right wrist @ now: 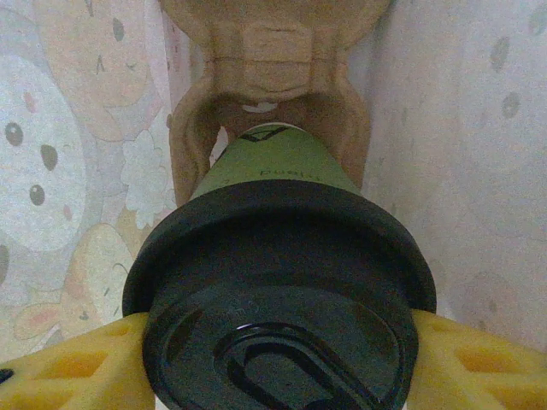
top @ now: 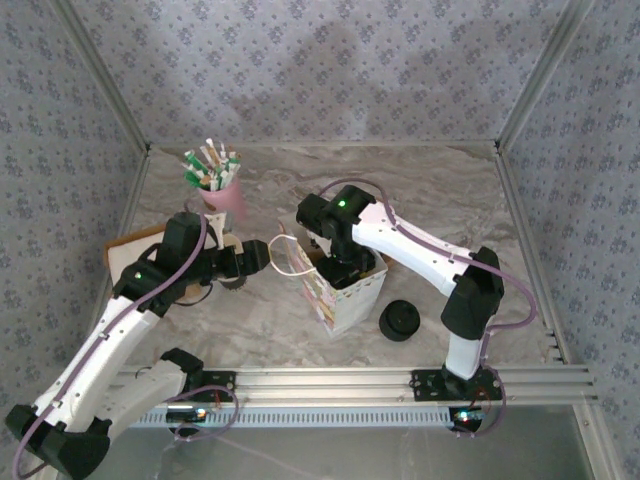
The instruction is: Pack the takeout coffee
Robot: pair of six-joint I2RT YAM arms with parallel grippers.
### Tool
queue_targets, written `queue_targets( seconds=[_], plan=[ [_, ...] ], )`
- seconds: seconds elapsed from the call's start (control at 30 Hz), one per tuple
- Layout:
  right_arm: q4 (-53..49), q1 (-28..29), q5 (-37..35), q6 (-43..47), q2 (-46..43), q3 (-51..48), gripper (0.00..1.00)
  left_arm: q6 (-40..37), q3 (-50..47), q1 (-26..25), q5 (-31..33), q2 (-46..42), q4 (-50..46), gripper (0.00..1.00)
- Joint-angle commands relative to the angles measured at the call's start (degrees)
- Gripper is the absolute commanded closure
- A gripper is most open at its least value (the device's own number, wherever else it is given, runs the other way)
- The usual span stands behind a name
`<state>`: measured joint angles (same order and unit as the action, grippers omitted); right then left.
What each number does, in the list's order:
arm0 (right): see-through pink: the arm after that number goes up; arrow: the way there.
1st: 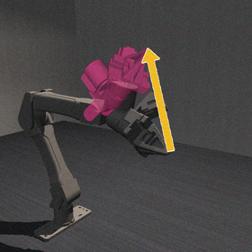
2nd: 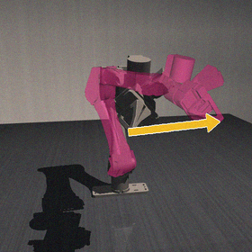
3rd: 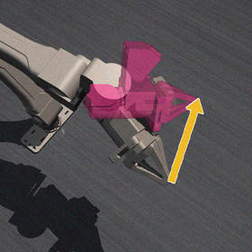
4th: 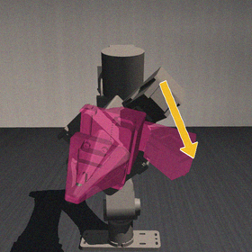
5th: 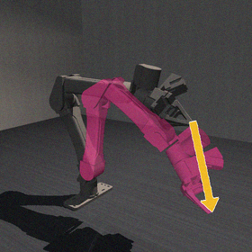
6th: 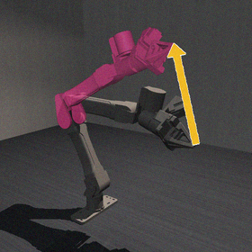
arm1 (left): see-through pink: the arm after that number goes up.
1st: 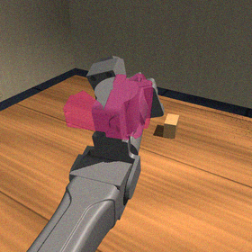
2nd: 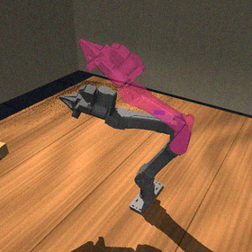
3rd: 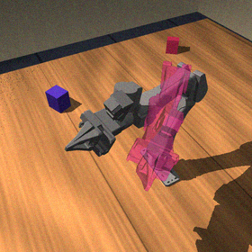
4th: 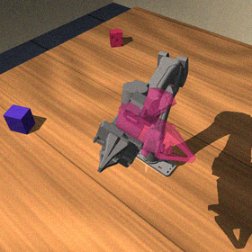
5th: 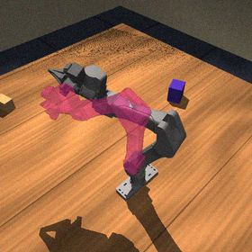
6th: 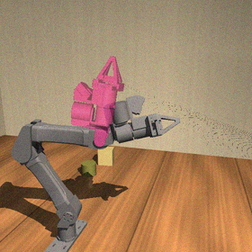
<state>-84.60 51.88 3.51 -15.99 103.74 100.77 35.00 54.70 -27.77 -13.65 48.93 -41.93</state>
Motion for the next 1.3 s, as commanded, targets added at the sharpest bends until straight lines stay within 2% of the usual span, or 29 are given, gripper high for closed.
queue_targets(
  seconds=[0.0, 1.27],
  plan=[
    [-1.9, -0.2, 0.4, 0.3, 0.9, 1.1, 0.35, -1.1, 2.3, -0.2, 0.7, -0.4, -0.2, 0.07],
    [2.3, -0.5, -0.1, 0.8, -0.7, -0.7, 0.36, -1.0, 2.3, -0.3, 0.7, 0.0, -0.1, 0.07]
  ],
)
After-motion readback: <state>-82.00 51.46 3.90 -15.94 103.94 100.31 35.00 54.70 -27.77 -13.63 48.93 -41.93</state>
